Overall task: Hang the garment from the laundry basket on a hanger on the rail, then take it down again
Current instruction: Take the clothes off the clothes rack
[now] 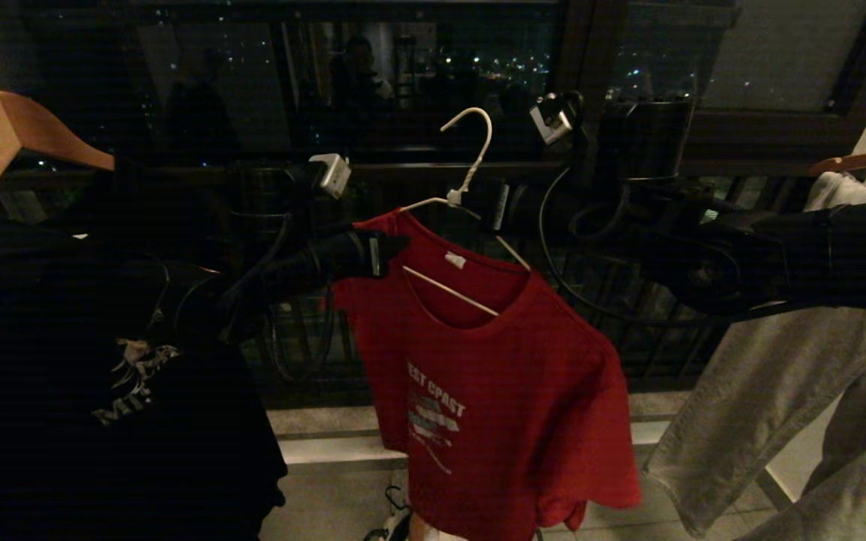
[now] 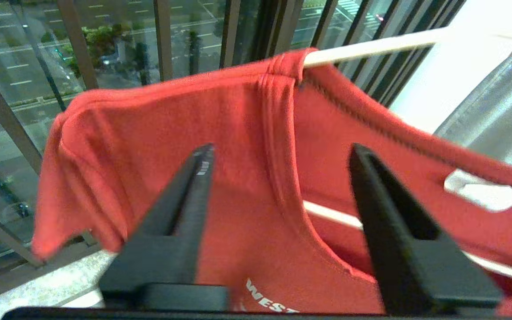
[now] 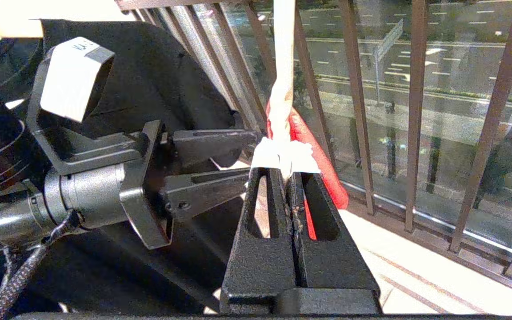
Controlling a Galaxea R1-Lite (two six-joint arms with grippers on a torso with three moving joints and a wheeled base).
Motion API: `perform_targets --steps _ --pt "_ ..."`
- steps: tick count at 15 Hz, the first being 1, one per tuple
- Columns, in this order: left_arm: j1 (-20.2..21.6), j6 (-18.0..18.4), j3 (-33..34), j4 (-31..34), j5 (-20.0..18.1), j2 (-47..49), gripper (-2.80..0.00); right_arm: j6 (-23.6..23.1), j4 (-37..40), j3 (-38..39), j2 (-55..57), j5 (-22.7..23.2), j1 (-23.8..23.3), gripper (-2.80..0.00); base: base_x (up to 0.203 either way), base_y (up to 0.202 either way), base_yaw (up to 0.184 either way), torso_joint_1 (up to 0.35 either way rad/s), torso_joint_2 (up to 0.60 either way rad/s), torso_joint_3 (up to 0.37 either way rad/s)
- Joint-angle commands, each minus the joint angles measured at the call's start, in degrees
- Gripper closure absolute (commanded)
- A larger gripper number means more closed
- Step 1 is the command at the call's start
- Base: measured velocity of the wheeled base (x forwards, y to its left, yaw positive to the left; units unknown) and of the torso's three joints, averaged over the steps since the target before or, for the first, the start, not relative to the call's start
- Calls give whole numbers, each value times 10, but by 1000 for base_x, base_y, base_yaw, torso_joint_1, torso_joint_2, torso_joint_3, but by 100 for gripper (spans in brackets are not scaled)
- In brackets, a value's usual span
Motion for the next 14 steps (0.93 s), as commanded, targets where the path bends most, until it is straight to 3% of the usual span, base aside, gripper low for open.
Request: perform_targets --steps 1,11,14 --pt "-2 1 -4 -2 1 3 -280 1 -2 3 0 0 6 0 0 0 0 0 0 0" --pt "-1 50 -11 2 46 14 -280 1 -2 -3 -6 -10 5 0 0 0 0 0 0 0" --pt "-1 90 -13 -4 96 23 -280 2 -2 -3 -6 -10 5 0 0 0 0 0 0 0"
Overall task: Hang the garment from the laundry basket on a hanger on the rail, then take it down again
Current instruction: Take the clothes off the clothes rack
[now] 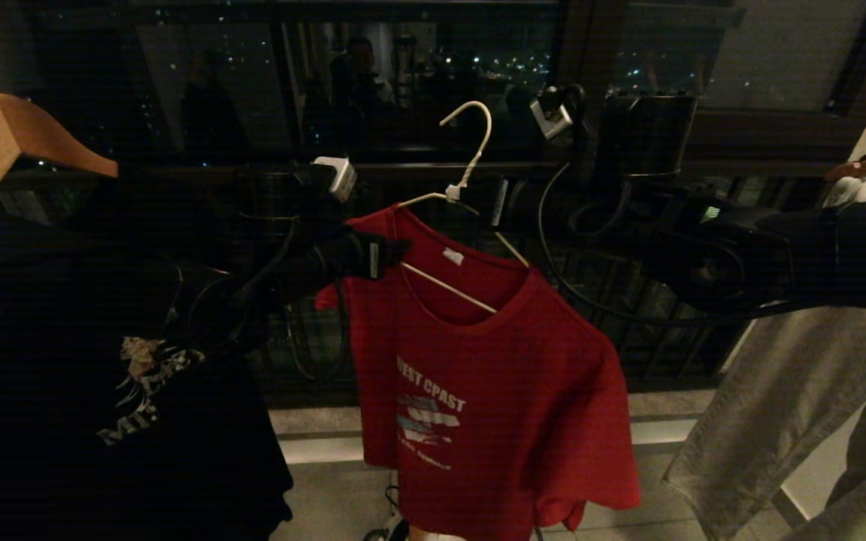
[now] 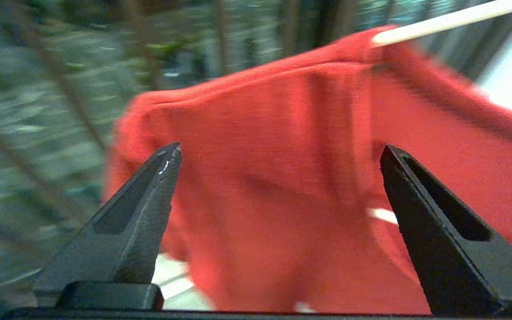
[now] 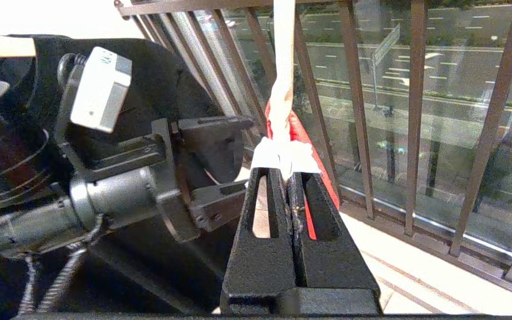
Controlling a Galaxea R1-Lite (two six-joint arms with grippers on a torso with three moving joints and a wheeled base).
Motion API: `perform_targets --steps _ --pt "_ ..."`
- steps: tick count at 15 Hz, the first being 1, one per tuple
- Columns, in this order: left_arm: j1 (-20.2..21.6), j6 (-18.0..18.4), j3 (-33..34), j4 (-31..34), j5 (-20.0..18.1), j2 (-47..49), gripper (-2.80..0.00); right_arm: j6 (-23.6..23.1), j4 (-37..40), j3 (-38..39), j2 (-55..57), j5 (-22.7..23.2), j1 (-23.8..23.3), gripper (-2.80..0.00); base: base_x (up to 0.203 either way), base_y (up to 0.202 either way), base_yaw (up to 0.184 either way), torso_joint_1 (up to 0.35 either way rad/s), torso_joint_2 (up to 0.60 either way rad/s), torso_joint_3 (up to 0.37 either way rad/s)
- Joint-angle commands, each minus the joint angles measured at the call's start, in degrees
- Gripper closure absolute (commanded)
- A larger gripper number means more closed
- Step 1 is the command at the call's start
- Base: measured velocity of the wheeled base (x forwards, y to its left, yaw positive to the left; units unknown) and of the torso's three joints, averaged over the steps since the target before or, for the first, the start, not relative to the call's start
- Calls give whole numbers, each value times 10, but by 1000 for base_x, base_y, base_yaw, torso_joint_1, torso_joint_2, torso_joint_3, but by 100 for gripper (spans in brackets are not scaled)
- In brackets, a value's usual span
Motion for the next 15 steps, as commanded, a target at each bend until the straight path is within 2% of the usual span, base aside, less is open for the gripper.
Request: perform_targets --steps 1,9,12,13,15 --pt "0 8 -1 -3 12 7 -280 1 -2 0 -2 1 0 0 0 0 0 0 0 0" --pt "2 14 -9 -5 37 4 -280 1 -2 -1 -2 -6 0 0 0 0 0 0 0 0" --pt "2 29 -9 -16 56 7 -280 1 -2 0 -2 -5 1 0 0 0 0 0 0 0" --pt "3 35 -8 -29 58 8 0 1 -2 0 -2 -5 0 0 0 0 0 0 0 0" --pt "3 42 -8 -44 59 14 0 1 -2 0 -2 -5 0 0 0 0 0 0 0 0"
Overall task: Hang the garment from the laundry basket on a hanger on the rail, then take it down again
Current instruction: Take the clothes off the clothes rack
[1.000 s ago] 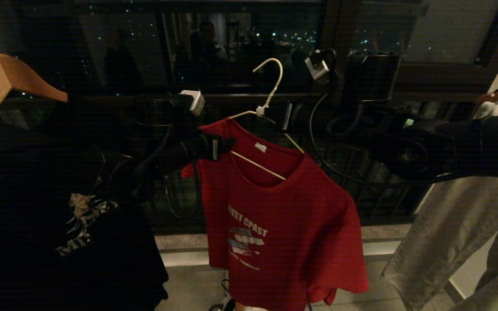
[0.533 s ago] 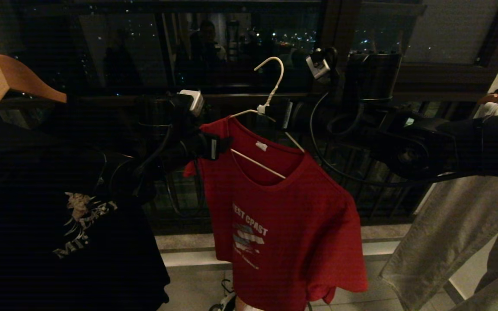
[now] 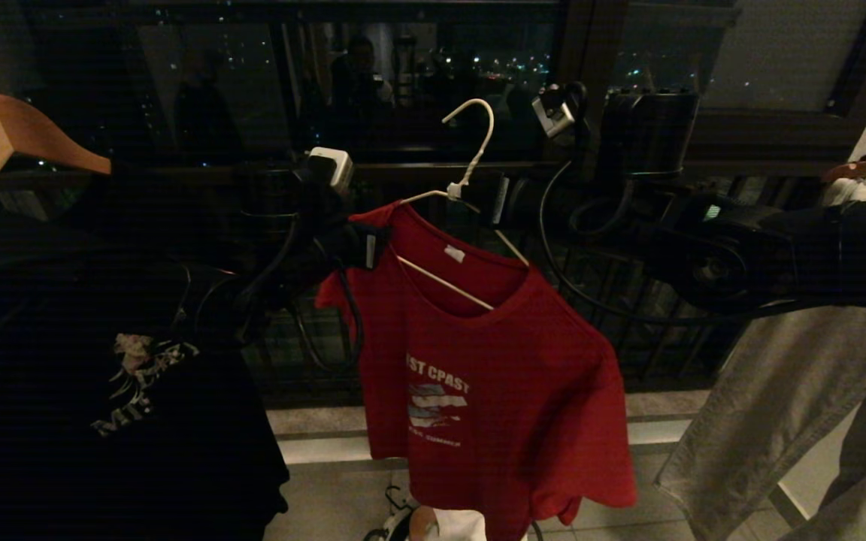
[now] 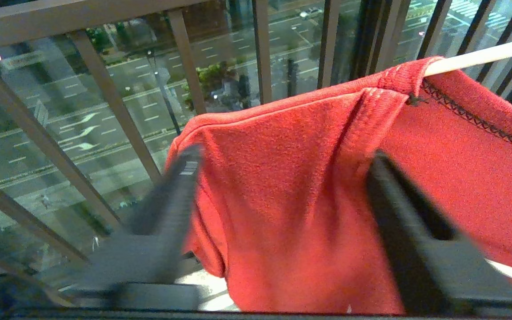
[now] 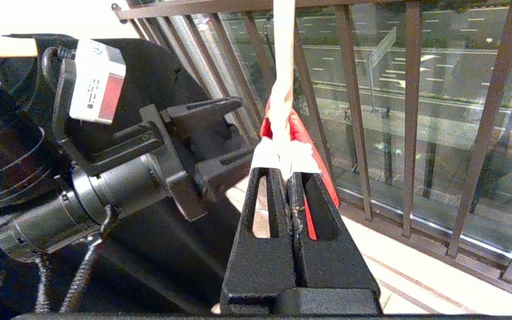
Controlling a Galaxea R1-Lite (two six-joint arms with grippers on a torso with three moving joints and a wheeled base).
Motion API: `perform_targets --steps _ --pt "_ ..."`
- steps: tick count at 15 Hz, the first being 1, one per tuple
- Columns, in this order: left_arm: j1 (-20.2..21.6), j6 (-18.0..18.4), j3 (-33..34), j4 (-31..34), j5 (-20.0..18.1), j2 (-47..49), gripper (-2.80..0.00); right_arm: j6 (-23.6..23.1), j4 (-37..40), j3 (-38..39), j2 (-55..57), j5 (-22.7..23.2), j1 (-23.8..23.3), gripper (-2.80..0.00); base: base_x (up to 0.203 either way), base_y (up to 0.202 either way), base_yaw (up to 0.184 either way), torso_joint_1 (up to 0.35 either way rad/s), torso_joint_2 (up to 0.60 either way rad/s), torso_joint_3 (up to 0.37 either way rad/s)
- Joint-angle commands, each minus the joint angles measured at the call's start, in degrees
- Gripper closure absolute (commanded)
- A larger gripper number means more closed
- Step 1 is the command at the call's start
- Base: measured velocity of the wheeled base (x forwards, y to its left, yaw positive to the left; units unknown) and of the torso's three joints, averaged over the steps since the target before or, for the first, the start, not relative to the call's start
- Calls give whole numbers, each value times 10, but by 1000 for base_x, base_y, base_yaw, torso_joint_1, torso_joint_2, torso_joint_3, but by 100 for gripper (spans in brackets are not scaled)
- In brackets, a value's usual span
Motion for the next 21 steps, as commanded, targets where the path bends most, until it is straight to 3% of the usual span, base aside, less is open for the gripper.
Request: perform_targets --steps 1,11,21 --pt "0 0 0 -4 5 5 0 1 -1 0 0 1 1 0 0 0 0 0 0 0" --pt "10 0 -4 -4 7 -3 0 -4 -1 3 0 3 0 0 0 0 0 0 0 0" --pt "65 0 -62 2 7 23 0 -4 -1 4 0 4 0 0 0 0 0 0 0 0"
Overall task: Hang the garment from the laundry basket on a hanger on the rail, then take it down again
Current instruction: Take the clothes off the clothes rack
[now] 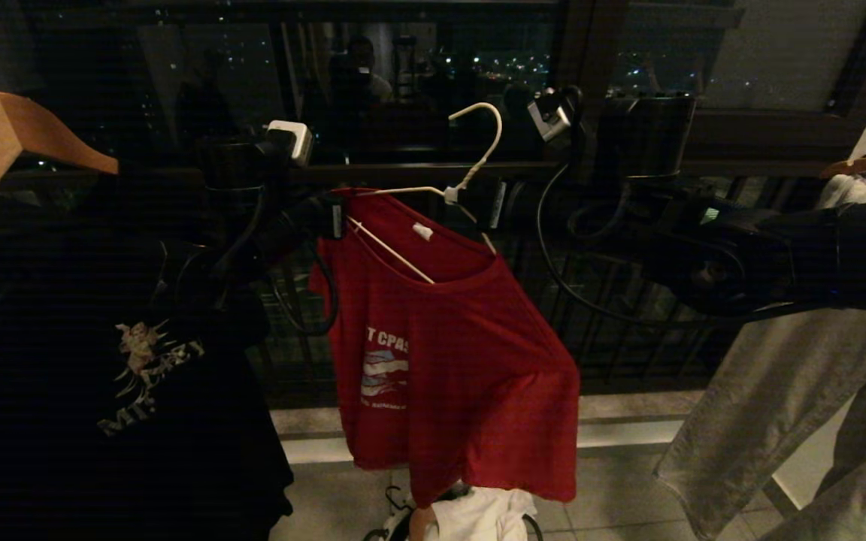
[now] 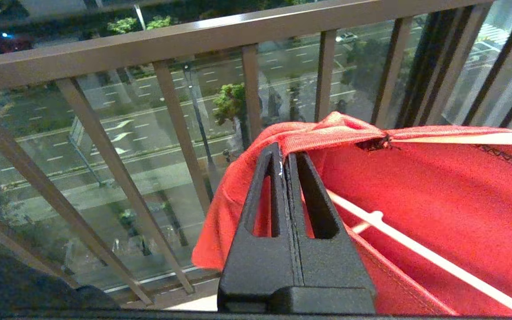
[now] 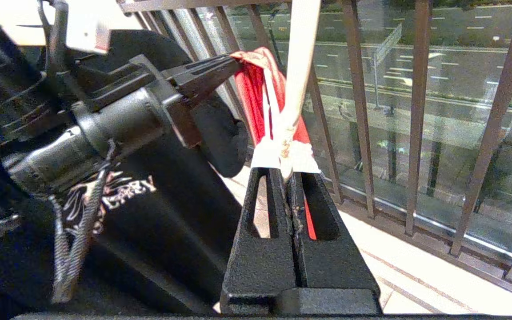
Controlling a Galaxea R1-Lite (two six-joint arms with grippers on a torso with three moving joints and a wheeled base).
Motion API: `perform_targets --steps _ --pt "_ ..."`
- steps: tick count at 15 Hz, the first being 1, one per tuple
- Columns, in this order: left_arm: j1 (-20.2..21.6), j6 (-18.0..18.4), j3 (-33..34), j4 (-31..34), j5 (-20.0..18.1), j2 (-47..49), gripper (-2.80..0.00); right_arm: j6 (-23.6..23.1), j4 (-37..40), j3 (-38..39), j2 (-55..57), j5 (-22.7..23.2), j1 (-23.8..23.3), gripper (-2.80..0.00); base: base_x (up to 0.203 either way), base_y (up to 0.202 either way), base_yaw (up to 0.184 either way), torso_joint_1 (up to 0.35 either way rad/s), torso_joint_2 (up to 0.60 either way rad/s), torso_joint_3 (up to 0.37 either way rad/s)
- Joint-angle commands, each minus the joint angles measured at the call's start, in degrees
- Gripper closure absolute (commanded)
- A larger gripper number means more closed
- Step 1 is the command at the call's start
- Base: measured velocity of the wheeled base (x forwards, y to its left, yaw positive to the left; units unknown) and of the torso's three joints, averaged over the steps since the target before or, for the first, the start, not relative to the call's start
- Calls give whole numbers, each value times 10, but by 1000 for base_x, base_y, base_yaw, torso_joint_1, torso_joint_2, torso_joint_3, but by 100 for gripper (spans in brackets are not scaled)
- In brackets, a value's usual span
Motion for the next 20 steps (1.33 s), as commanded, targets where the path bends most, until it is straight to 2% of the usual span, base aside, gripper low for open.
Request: perform_targets --steps 1,11,20 --pt "5 0 -11 -2 1 19 0 1 -1 0 0 1 0 0 0 0 0 0 0 0" --pt "38 -5 -70 -1 0 71 0 1 -1 0 0 1 0 0 0 0 0 0 0 0" --pt "53 -37 -110 -7 0 93 0 1 -1 -1 0 0 0 0 0 0 0 0 0 0"
